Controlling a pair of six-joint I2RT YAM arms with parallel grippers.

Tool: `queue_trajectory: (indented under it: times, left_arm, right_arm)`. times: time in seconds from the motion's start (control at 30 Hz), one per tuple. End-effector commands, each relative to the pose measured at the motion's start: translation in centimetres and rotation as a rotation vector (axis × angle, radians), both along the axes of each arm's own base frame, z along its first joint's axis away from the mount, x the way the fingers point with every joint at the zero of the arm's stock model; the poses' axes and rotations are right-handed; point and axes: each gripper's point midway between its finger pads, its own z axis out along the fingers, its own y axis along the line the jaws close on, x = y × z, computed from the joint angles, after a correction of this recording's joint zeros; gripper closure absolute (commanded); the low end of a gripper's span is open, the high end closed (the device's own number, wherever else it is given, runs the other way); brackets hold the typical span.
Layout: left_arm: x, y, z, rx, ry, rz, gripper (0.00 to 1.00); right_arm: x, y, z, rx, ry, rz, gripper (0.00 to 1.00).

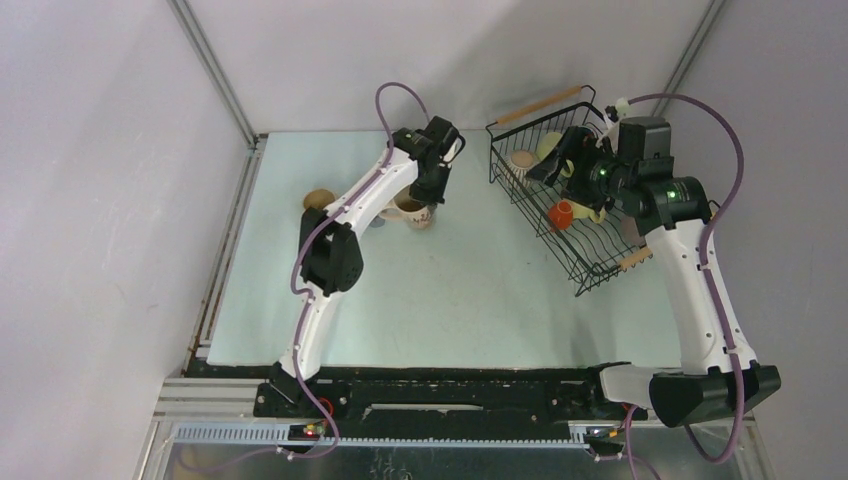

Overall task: Unload the cups from the dish rack
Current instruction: Place the cup at the center of the board.

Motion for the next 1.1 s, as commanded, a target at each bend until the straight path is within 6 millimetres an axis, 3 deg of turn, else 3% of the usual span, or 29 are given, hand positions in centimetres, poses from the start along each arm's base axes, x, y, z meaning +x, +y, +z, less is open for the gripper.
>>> queue_trajectory:
  times: [0.0, 0.1, 0.23, 0.53, 0.83, 1.07]
  left_arm:
    - [2.3, -0.3, 4.1, -0.037, -0.139, 0.045, 1.0]
    - [2.3, -0.4, 3.8, -0.038, -0.134, 0.056, 1.0]
    - [2.4, -0.5, 3.2, -0.037, -0.123, 0.057, 0.92]
    - [2.5, -0.8, 2.6, -0.039, -0.114, 0.042, 0.65]
    - [2.9, -1.6, 4.1, -0.087, -0.153, 0.012, 0.43]
    - [3.0, -1.8, 7.7, -0.148, -0.223, -0.001, 0.16]
  right_arm:
    - [-0.6, 0.0, 0.2, -0.018, -0.021, 0.008, 0.0]
    - [-0.6, 0.0, -0.1, -0.019, -0.013, 0.01, 0.0]
    - [-0.5, 0.0, -0.2, -0.022, -0.009, 0.009, 0.0]
    - [-0.3, -0.1, -0.5, -0.031, -0.002, 0.008, 0.0]
    - [-0.3, -0.1, -1.0, -0.048, 0.013, 0.005, 0.0]
    - [-0.2, -0.5, -0.9, -0.073, 0.012, -0.016, 0.0]
